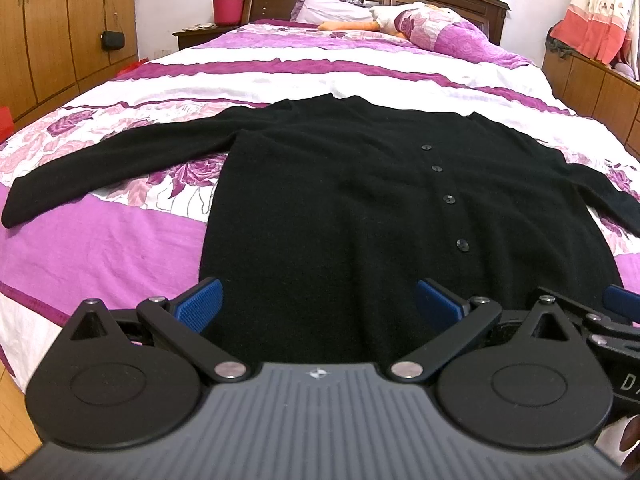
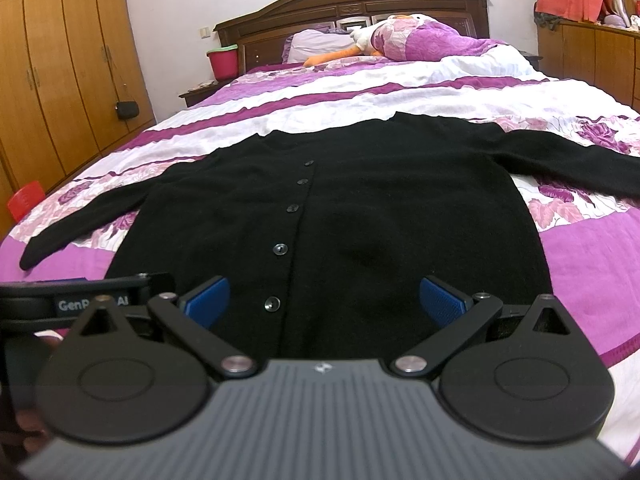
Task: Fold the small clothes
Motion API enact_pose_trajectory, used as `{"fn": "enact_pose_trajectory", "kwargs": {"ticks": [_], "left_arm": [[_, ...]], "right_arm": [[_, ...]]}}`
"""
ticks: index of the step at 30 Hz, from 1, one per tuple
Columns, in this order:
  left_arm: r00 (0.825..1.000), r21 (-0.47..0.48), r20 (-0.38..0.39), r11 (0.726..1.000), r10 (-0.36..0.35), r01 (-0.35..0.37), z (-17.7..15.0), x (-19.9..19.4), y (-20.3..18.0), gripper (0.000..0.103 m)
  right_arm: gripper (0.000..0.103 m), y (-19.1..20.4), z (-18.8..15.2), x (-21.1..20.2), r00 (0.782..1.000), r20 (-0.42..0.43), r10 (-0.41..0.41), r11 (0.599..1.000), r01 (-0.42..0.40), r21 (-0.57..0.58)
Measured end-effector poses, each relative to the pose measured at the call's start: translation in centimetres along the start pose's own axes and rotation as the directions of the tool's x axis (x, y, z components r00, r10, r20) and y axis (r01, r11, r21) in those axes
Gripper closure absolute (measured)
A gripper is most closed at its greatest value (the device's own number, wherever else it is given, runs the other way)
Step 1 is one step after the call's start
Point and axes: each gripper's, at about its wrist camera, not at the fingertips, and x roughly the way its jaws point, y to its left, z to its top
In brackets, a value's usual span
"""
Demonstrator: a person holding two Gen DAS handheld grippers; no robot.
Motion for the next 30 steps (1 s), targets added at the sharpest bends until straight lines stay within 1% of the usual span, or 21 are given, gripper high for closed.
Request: {"fn": "enact_pose_trajectory", "kwargs": {"ticks": [22, 30], "left_arm": [[1.0, -0.004, -0.008, 1.0, -0.001, 0.001, 0.13, -0.08, -0.28, 0.0], [1.0, 0.007, -0.02, 1.0, 0.004, -0.004, 0.94, 0.76, -0.63, 0.0]], "right_arm": [[0.0, -0.09, 0.05, 0.07, 1.0, -0.002, 0.002, 1.0, -0.002, 0.0], [0.0, 0.01, 0.67, 0.07, 1.0, 0.005, -0.006, 1.0, 0.006, 0.005]]}}
